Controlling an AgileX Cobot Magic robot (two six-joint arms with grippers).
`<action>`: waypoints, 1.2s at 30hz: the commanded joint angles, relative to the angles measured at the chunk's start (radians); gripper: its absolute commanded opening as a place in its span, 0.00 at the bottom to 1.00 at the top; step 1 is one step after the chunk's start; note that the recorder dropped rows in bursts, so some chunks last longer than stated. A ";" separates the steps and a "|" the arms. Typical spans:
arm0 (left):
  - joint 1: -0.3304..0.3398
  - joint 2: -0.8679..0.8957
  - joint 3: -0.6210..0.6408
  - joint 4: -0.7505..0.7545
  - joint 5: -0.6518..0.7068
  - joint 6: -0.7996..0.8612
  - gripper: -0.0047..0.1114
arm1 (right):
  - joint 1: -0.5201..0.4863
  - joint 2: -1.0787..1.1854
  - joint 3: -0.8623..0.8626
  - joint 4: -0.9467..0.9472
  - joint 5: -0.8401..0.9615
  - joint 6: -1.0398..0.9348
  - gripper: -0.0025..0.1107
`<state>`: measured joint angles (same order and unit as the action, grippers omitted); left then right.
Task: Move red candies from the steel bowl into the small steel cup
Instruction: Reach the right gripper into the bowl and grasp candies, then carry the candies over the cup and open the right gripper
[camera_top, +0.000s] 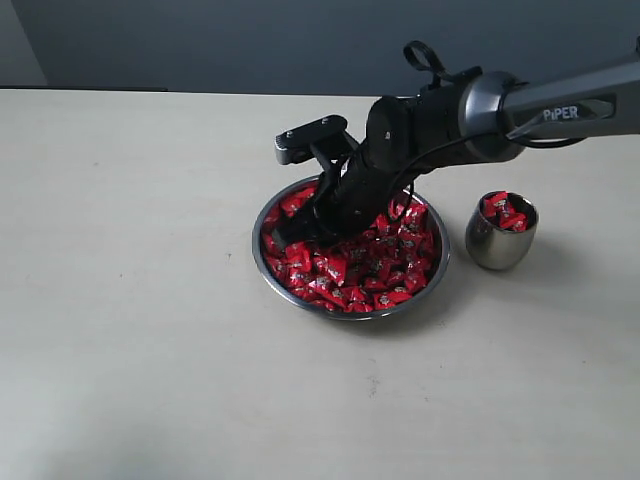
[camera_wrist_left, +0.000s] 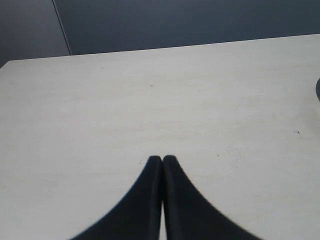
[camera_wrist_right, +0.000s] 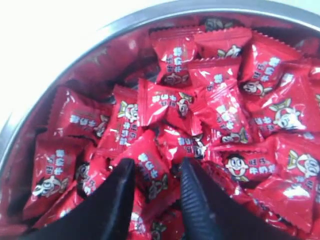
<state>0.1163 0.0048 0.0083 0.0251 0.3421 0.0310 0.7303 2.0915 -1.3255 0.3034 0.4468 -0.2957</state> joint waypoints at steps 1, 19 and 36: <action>-0.008 -0.005 -0.008 0.002 -0.005 -0.002 0.04 | 0.009 0.010 -0.016 0.012 0.004 -0.003 0.30; -0.008 -0.005 -0.008 0.002 -0.005 -0.002 0.04 | 0.009 -0.028 -0.016 -0.011 0.023 0.001 0.02; -0.008 -0.005 -0.008 0.002 -0.005 -0.002 0.04 | -0.232 -0.448 0.243 -0.059 0.044 0.042 0.02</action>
<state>0.1163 0.0048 0.0083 0.0251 0.3421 0.0310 0.5545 1.6967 -1.1418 0.2511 0.5243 -0.2562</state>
